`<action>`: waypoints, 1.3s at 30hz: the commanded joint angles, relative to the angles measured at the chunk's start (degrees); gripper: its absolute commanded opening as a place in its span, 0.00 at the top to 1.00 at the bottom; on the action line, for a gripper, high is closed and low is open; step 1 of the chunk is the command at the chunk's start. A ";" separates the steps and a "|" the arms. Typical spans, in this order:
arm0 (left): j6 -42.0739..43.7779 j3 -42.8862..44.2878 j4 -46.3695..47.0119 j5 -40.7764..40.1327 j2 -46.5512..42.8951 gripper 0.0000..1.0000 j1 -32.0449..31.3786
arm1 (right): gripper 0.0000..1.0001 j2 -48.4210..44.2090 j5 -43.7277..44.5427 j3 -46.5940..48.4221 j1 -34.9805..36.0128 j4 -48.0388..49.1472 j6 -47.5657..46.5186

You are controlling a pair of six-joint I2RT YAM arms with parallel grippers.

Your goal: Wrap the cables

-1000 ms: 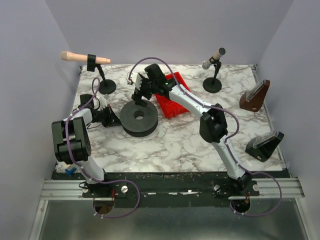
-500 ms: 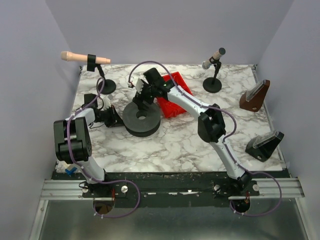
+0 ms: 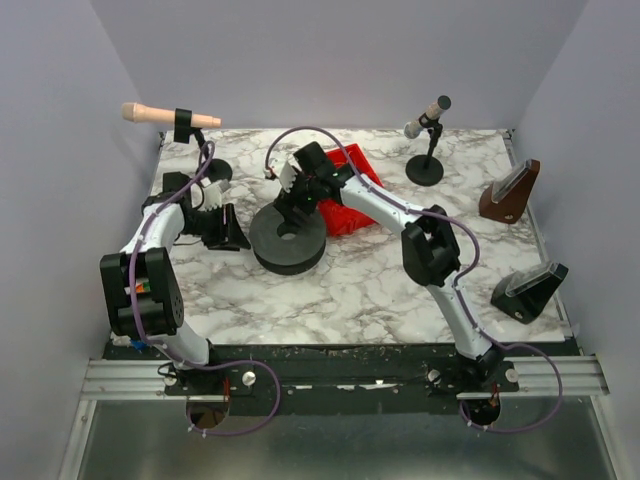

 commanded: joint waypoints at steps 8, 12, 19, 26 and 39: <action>12.72 3.64 -9.56 -8.29 -8.48 0.51 -0.25 | 0.11 -7.43 -2.69 -3.60 0.39 5.25 4.60; 12.72 4.17 -8.50 -10.15 -11.29 0.51 -0.25 | 0.08 -9.28 0.04 -2.99 0.39 6.93 4.96; 12.46 2.41 -4.12 -11.11 -16.65 0.47 -0.25 | 0.01 -17.96 5.22 -7.89 0.30 10.87 6.45; 7.64 -5.57 14.06 -15.50 -27.98 0.29 -0.25 | 0.00 -37.99 11.99 -30.81 -2.24 23.88 11.10; -8.63 -26.57 55.89 -43.10 -32.57 0.10 0.37 | 0.00 -70.88 27.02 -78.63 -21.84 43.66 24.12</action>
